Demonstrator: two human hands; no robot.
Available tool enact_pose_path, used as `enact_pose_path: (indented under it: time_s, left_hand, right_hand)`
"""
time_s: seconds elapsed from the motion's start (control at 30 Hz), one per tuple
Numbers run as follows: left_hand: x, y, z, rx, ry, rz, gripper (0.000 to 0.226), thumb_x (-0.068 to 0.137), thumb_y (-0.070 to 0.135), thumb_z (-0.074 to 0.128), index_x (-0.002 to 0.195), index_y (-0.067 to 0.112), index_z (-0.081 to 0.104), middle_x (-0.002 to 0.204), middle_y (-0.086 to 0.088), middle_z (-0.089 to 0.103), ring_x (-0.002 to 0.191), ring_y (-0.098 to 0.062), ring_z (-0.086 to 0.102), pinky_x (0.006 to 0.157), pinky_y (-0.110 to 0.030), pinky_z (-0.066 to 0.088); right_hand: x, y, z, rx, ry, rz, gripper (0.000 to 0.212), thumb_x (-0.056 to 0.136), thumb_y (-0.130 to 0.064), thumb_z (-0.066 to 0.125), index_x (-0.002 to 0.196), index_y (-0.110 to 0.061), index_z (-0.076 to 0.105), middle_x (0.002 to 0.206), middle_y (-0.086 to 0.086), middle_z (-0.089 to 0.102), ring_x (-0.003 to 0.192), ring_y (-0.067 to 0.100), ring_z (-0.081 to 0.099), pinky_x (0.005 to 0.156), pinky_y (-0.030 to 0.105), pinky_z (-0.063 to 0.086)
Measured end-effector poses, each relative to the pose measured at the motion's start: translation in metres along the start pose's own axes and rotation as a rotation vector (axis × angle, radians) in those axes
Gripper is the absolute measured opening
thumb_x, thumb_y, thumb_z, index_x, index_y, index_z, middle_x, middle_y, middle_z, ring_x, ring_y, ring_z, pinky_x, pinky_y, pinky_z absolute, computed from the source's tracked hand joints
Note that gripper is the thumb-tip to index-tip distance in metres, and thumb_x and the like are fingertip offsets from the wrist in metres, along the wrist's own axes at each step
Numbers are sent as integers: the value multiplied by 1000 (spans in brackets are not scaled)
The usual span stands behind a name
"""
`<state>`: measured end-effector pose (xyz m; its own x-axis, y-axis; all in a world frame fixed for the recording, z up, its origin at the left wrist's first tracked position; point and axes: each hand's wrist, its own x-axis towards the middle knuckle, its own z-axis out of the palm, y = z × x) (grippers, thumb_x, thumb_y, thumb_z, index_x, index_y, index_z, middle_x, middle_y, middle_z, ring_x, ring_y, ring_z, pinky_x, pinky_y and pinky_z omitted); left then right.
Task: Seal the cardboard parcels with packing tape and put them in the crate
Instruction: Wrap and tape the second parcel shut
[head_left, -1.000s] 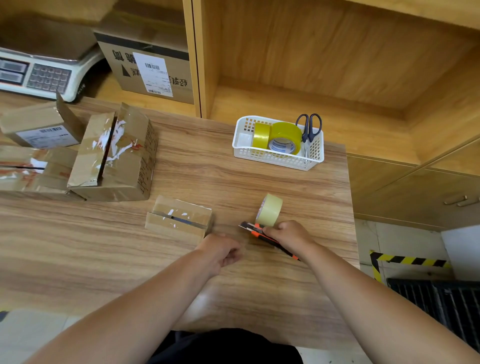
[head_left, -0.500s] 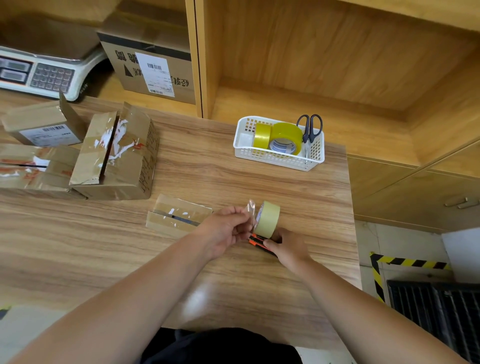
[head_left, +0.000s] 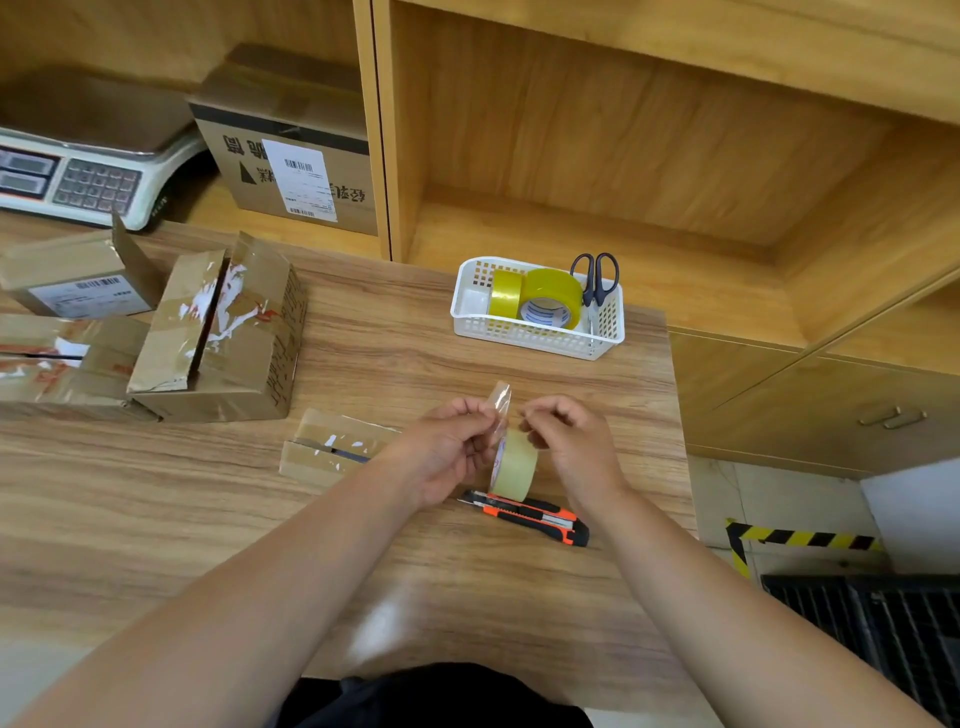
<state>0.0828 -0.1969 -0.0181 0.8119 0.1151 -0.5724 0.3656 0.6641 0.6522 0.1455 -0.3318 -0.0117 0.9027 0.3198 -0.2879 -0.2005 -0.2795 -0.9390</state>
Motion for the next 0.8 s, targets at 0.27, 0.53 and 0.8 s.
enact_pose_path:
  time_s: [0.27, 0.53, 0.8]
  left_hand:
    - [-4, 8, 2, 71, 39, 119, 17, 92, 2, 56, 79, 14, 55, 58, 2, 58, 53, -5, 51, 50, -16, 46]
    - [-10, 18, -10, 141, 81, 176, 14, 91, 4, 58, 82, 14, 56, 71, -2, 61, 61, -8, 56, 55, -16, 48]
    - [-22, 39, -32, 134, 53, 208, 17, 92, 1, 56, 78, 12, 56, 65, -2, 61, 58, -7, 60, 57, -17, 50]
  right_hand:
    - [-2, -24, 14, 235, -257, 393, 20, 91, -22, 60, 73, -14, 65, 68, 0, 61, 58, 9, 51, 64, 25, 43]
    - [3, -35, 22, 295, -311, 588, 17, 86, -20, 63, 71, -14, 68, 67, -2, 60, 61, 10, 52, 61, 25, 45]
    - [3, -45, 57, 562, -335, 794, 12, 66, -23, 69, 63, -11, 69, 65, 1, 59, 61, 13, 51, 61, 25, 40]
